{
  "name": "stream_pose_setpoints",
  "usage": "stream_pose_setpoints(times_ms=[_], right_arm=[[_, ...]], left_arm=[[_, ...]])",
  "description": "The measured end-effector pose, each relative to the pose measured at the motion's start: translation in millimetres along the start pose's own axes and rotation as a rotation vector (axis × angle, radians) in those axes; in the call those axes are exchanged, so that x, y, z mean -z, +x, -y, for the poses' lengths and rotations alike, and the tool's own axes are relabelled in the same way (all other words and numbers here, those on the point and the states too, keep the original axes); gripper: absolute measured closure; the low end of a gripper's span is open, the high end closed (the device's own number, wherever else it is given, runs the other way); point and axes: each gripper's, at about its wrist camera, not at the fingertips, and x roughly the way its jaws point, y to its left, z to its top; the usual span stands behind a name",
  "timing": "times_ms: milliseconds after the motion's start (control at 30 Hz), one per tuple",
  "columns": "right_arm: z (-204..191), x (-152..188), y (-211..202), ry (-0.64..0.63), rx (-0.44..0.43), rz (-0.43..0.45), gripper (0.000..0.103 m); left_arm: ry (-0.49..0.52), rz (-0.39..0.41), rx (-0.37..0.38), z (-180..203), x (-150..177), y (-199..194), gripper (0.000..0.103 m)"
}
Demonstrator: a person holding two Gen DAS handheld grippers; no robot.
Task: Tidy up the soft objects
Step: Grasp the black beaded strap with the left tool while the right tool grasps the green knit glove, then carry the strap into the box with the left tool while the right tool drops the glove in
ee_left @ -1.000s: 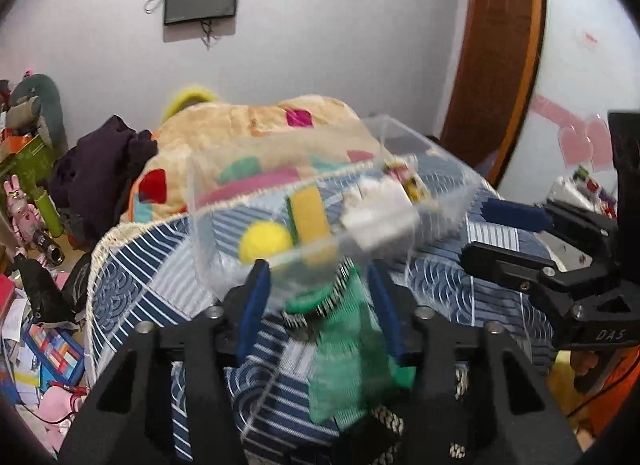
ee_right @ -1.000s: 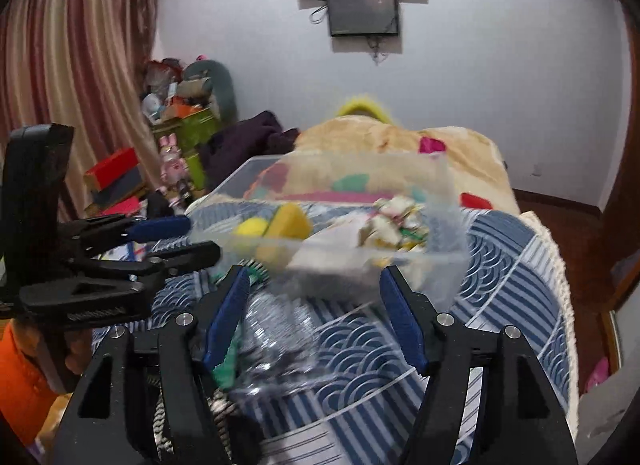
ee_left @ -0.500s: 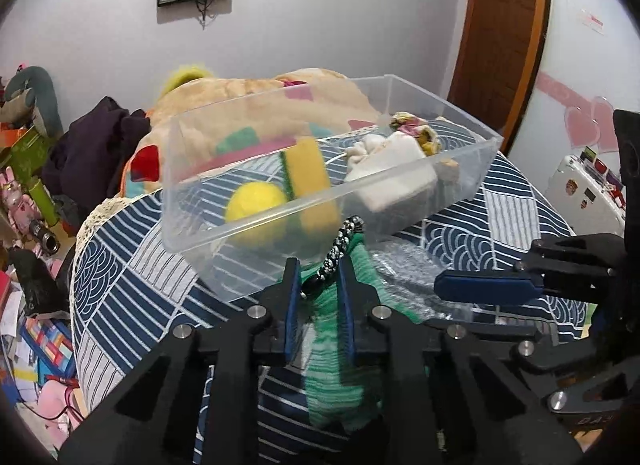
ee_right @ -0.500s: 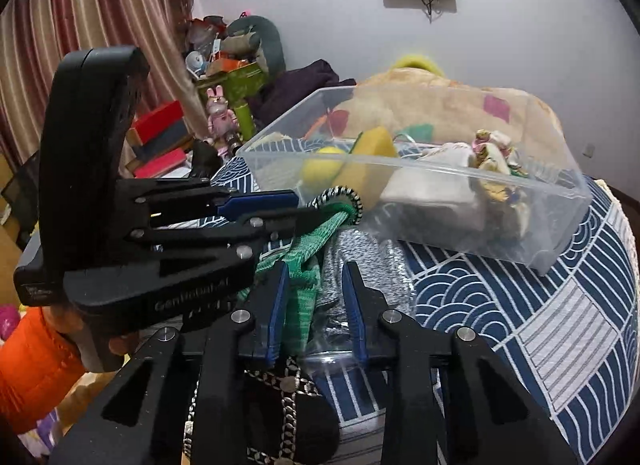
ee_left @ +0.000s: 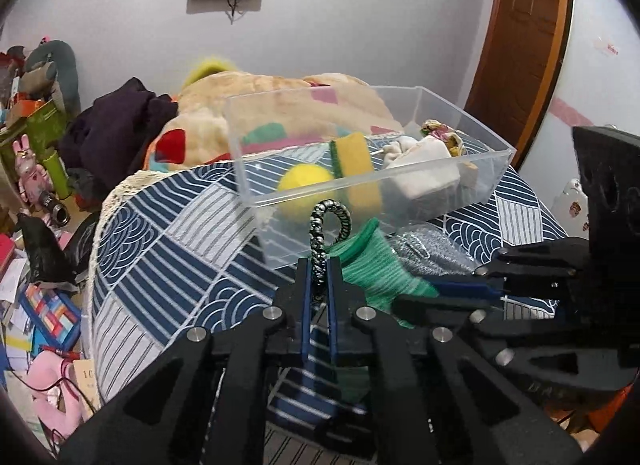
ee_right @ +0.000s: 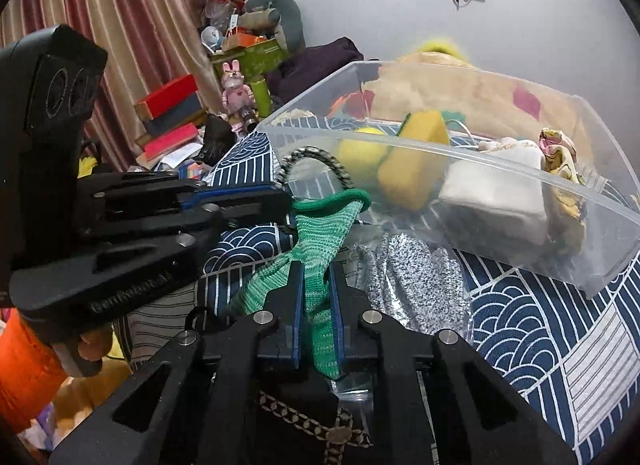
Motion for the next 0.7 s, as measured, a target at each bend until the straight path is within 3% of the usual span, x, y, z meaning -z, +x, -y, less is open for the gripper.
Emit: stream_pose_setpoints(times_ms=[367,700], right_arm=[[11,-6,-70,0.058,0.056,0.209,0.096],[31,-25,-129,0.113,0.168,0.395,0.096]], left_arm=[[-0.014,0.089,-0.031,-2,0,-40,0.097],[0.024,0.241,-0.023,17,-37,-80,0.097]])
